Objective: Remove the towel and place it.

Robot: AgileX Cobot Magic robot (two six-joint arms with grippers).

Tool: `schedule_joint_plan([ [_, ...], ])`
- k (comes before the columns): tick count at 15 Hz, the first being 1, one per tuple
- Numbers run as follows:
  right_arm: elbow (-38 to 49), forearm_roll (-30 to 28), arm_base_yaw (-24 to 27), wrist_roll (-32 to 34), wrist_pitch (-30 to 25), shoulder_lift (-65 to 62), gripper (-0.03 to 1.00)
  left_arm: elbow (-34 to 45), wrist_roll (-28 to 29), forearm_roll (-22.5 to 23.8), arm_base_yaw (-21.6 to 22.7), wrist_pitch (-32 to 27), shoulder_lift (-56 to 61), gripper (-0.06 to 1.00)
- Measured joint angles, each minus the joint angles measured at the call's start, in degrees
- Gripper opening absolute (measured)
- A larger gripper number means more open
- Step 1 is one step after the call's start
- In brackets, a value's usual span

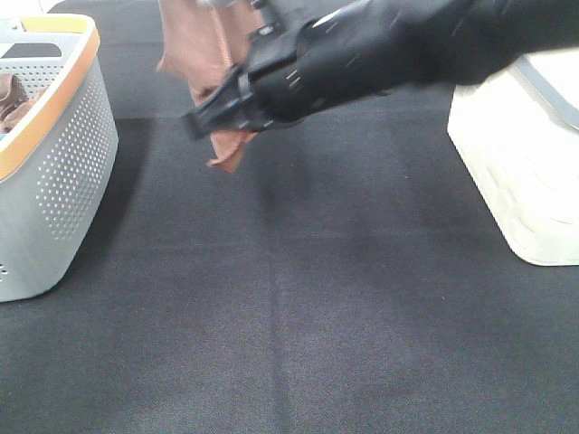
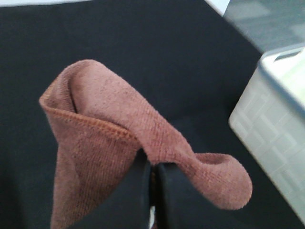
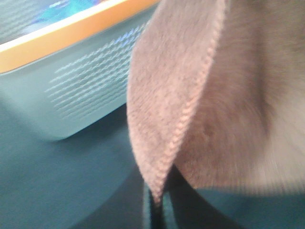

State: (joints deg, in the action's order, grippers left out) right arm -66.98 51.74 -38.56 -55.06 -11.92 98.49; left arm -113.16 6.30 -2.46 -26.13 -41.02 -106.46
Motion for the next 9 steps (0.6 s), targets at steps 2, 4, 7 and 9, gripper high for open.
schedule_joint_plan([
  [2,-4.98,-3.72,7.33,5.96,-14.21,-0.17,0.00,0.00,0.11,1.83,0.00,-0.29,-3.50,0.01],
  [4,-13.24,-15.81,14.55,15.13,-25.73,-0.06,0.00,0.00,0.17,2.86,0.00,0.80,-6.76,0.01],
  [7,-25.78,-34.38,17.82,25.90,-38.96,4.58,0.00,0.00,3.21,2.46,1.20,6.42,-9.17,0.01],
  [9,-32.43,-39.59,17.82,29.16,-42.17,7.96,0.00,0.00,7.85,2.01,3.55,7.85,-10.08,0.01],
])
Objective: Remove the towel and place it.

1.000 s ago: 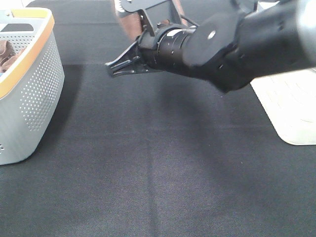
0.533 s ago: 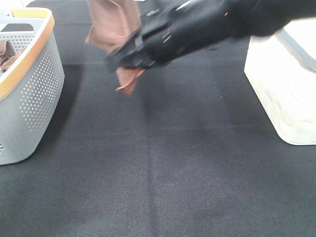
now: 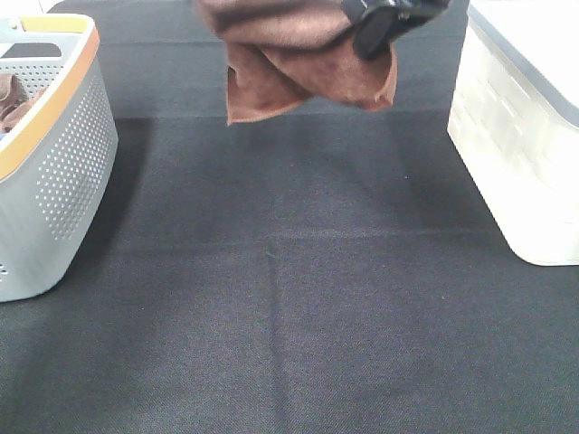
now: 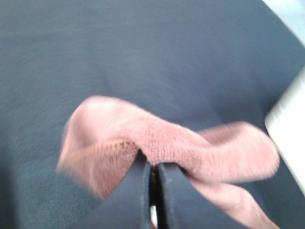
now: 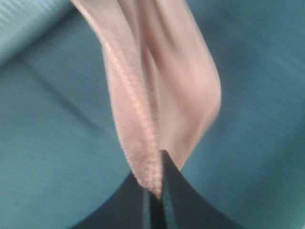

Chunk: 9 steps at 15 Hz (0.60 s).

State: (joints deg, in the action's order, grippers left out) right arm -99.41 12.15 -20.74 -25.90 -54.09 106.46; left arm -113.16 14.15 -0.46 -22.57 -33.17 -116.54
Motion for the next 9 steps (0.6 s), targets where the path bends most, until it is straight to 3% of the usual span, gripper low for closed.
schedule_joint_plan([
  [3,-5.84,-4.13,-0.06,3.32,-0.17,2.29,0.00,0.06,3.61,-1.20,1.60,0.06,-1.20,0.01],
  [5,-9.97,-7.28,-0.06,4.13,-0.80,3.44,0.00,0.11,4.01,-1.66,1.60,0.23,-1.49,0.08],
  [6,-11.52,-8.08,-0.06,4.13,-1.03,3.95,0.00,0.11,4.01,-1.66,1.60,0.40,-1.49,0.16],
  [7,-13.01,-8.19,-0.06,4.13,-1.15,4.24,0.00,0.11,3.95,-1.55,1.60,1.43,-1.49,0.32],
  [9,-13.87,-8.19,-0.06,4.13,-1.20,4.24,0.00,0.11,1.32,0.46,1.60,1.72,-1.49,0.51],
])
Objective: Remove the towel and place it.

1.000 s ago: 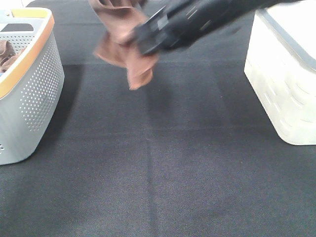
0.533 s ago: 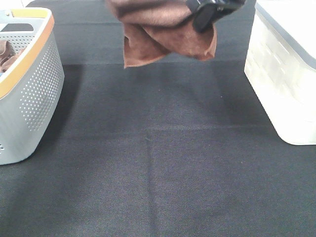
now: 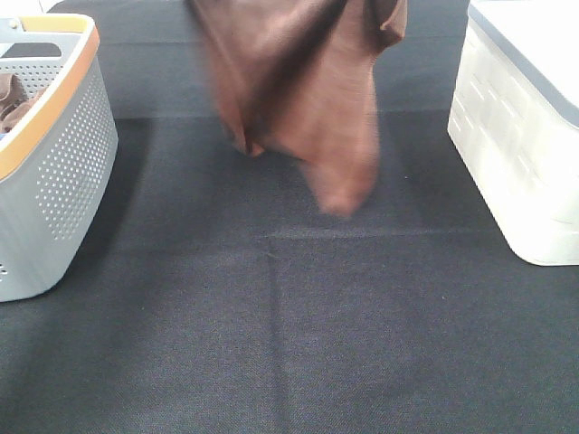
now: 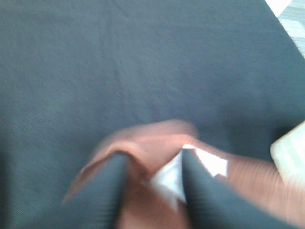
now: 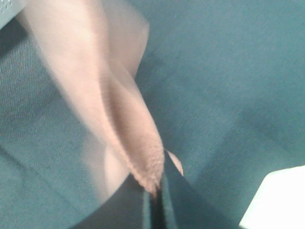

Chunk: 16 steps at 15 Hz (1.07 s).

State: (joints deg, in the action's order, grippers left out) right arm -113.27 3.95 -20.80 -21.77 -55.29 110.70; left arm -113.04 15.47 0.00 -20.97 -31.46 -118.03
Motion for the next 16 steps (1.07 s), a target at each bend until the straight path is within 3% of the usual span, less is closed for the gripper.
schedule_joint_plan([
  [3,0.00,-0.06,0.00,0.00,-0.23,0.06,0.00,0.00,-6.65,1.83,0.00,0.06,0.00,0.62],
  [8,0.00,-0.86,0.00,-0.52,-0.23,0.29,0.00,0.00,-18.51,1.95,0.00,0.00,0.00,0.61],
  [10,0.00,-1.66,0.00,-0.57,0.46,0.34,0.00,0.00,-21.31,2.12,0.00,0.00,0.00,0.40],
  [11,0.00,-3.15,0.00,-0.52,2.12,0.34,0.00,0.00,-21.72,2.35,0.00,0.17,0.00,0.12],
  [12,0.00,-4.70,0.00,0.11,3.72,0.34,0.00,0.00,-21.72,2.35,0.00,1.20,0.00,0.03],
  [16,0.00,-16.39,0.00,6.99,15.58,0.34,0.00,0.00,-21.72,2.86,0.00,15.13,-1.49,0.00],
])
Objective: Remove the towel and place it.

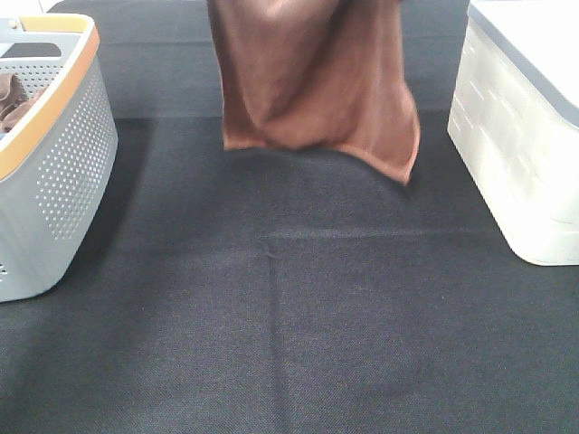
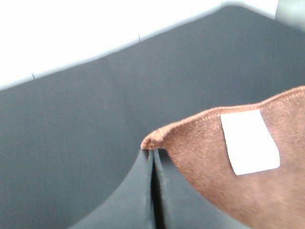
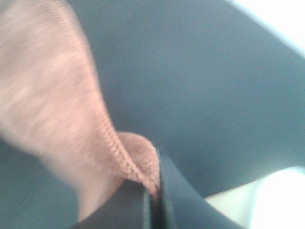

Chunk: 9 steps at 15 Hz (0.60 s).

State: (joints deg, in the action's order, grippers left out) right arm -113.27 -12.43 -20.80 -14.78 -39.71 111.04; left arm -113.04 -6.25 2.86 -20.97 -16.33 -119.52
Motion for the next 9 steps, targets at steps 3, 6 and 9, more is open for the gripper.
schedule_joint_plan([
  [3,0.00,-7.39,0.00,2.06,13.81,0.52,0.00,0.00,-0.92,3.09,0.29,15.41,-2.12,0.00],
  [6,0.00,-10.60,0.06,2.06,25.44,3.78,0.00,0.00,-2.64,5.50,2.46,26.07,-4.53,0.00],
  [9,0.00,-10.60,0.46,2.06,27.90,7.73,0.00,0.00,-2.75,5.44,4.53,27.04,-6.59,0.00],
])
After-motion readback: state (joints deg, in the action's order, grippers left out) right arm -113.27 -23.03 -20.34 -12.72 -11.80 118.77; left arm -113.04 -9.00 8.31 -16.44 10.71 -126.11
